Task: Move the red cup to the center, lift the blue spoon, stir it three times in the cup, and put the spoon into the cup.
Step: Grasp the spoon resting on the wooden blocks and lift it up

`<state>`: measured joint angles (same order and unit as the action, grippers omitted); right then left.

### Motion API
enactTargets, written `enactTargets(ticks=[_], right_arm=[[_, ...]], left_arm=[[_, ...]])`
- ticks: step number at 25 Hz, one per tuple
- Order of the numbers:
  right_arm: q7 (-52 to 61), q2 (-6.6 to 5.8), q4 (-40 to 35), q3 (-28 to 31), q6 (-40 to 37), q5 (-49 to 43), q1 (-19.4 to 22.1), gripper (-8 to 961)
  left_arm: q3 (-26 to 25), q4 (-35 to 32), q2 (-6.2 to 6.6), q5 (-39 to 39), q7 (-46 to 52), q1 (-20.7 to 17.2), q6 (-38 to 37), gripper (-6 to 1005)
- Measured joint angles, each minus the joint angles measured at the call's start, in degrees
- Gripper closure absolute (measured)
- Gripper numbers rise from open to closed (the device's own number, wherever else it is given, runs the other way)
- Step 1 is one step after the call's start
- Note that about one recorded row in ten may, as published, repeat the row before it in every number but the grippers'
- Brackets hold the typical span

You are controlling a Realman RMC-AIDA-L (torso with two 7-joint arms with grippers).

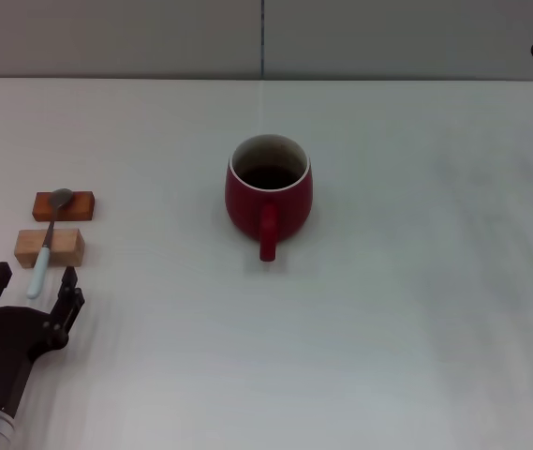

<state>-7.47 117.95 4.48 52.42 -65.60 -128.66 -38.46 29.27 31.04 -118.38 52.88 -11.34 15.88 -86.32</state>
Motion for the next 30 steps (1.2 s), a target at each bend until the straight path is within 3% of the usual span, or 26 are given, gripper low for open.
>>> enactTargets(ticks=[12, 17, 30], right_arm=[[0.00, 0.00, -0.01, 0.21, -0.06, 0.00, -0.09, 949], [0.00, -0.09, -0.12, 0.23, -0.06, 0.01, -0.24, 949], [0.00, -0.29, -0.21, 0.23, -0.06, 0.01, -0.38, 949]], left_arm=[[-1.61, -0.46, -0.01, 0.21, 0.00, 0.88, 1.66, 229], [-1.84, -0.45, 0.00, 0.21, 0.00, 1.18, 1.98, 422], [-2.73, -0.75, 0.00, 0.21, 0.00, 2.20, 3.72, 434]])
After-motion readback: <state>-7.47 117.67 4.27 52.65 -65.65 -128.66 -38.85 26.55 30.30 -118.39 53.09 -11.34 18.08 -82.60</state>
